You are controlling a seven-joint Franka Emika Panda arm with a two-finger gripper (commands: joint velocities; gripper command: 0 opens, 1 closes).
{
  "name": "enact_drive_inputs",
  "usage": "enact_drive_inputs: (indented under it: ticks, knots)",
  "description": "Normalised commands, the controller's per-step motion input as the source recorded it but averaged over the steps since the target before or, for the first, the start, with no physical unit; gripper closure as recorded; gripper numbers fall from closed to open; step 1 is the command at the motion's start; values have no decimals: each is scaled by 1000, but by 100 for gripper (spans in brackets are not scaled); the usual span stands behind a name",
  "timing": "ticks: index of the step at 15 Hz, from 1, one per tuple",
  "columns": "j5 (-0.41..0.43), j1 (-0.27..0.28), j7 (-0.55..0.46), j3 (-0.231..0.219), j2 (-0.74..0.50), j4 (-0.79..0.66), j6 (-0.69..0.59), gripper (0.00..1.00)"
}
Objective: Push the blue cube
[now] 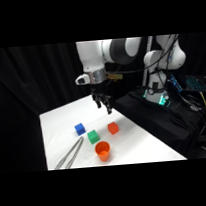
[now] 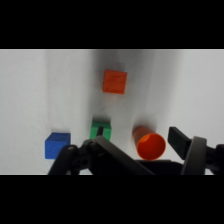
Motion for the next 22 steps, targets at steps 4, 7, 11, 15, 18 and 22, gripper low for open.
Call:
enact_drive_inputs:
  ticks: [4,7,11,15,18,22]
  knots:
    - [-36,-29,18,9,51,87,6,0]
    - [-97,-85,0,-49,195,317,8,0]
    - [-112,-128,-51,-78,296,462,-12,0]
    - [-69,-119,-101,-49,331,460,13,5]
    - [24,-128,-145,-17,392,464,116,30]
    - [47,-92,-107,16,354,381,131,65]
